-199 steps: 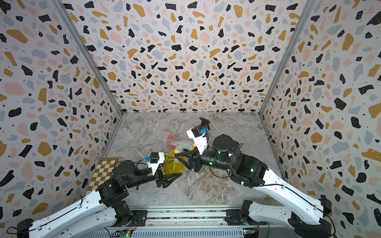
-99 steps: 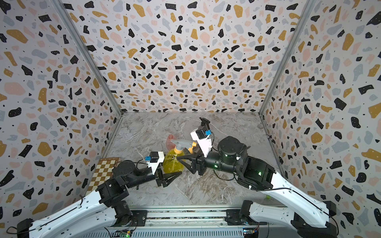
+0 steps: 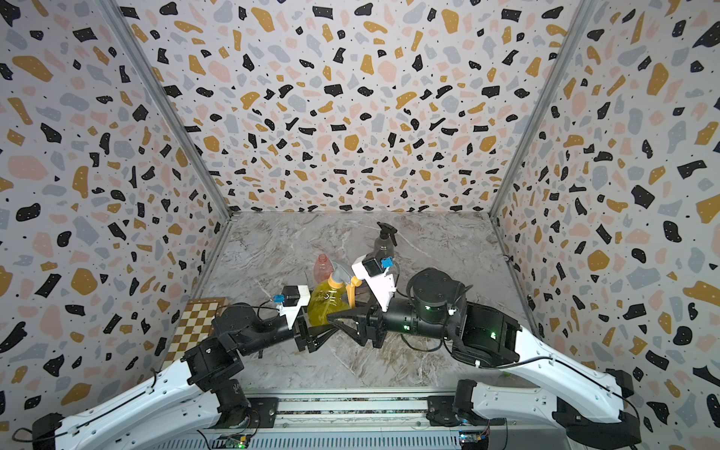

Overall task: Attach spray nozzles to spray bottles
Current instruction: Screw the spray nozzle on the spray bottle.

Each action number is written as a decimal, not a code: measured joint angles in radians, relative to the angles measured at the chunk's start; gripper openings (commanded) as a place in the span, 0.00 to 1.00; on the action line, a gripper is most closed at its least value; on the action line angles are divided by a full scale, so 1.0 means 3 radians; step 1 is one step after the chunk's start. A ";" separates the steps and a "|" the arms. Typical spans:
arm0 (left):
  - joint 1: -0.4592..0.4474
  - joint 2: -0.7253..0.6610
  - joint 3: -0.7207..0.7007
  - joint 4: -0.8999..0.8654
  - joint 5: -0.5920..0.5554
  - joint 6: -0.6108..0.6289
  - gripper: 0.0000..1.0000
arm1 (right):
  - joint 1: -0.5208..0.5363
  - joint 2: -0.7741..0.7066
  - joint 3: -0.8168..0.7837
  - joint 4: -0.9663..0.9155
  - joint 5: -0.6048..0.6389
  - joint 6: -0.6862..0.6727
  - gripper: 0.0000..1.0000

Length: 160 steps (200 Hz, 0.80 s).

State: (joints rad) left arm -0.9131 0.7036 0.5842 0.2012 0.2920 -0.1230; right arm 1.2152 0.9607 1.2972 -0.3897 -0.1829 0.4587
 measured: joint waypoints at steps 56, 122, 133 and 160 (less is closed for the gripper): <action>0.0000 -0.0009 -0.0001 0.0036 -0.0023 0.0001 0.00 | 0.0131 0.0175 0.0071 -0.0001 -0.0207 -0.0146 0.66; 0.0000 -0.0146 -0.0099 0.0237 -0.0046 -0.0001 0.00 | 0.0196 0.0076 0.0181 -0.0116 -0.0479 -0.0524 0.70; 0.0000 -0.0164 -0.0117 0.0259 -0.0047 -0.0001 0.00 | 0.0196 0.0022 0.0175 -0.0153 -0.0478 -0.0579 0.70; 0.0001 -0.0188 -0.0148 0.0341 -0.0045 -0.0004 0.00 | 0.0196 -0.0114 0.0121 -0.0220 -0.0357 -0.0687 0.67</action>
State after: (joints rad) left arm -0.9127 0.6472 0.5400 0.3035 0.2787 -0.1242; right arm 1.2739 0.9264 1.3334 -0.4557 -0.2901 0.2527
